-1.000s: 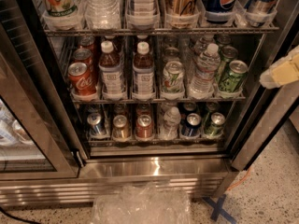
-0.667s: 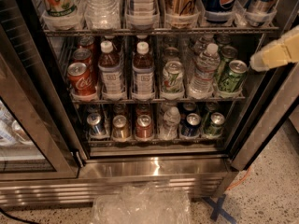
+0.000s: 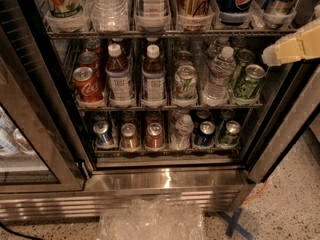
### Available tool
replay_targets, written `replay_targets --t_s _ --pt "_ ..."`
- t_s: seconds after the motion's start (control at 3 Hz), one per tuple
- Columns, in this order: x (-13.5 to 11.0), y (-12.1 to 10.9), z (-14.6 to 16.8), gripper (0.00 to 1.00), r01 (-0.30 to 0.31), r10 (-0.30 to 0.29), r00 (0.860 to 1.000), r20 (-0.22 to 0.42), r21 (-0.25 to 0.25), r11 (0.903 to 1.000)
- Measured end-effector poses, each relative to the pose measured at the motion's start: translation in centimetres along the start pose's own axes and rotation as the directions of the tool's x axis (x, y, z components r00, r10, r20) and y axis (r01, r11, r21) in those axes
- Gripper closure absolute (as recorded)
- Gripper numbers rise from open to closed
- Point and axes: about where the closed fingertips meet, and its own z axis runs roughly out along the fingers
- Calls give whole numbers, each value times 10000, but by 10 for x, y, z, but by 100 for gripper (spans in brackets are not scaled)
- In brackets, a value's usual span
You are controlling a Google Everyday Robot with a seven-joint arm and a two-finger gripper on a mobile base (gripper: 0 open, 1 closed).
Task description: Pick redbull can from top shelf of fridge
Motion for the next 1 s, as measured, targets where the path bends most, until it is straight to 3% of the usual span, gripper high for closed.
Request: replay_targets --t_s 0.33,0.67,1.0 --pt "-2 8 10 0 -240 240 9992 328 -10 9997" --pt "-3 29 25 12 -1389 1372 9845 1097 86 9903" --pt "0 27 39 25 -2506 2344 9529 1923 643 9660"
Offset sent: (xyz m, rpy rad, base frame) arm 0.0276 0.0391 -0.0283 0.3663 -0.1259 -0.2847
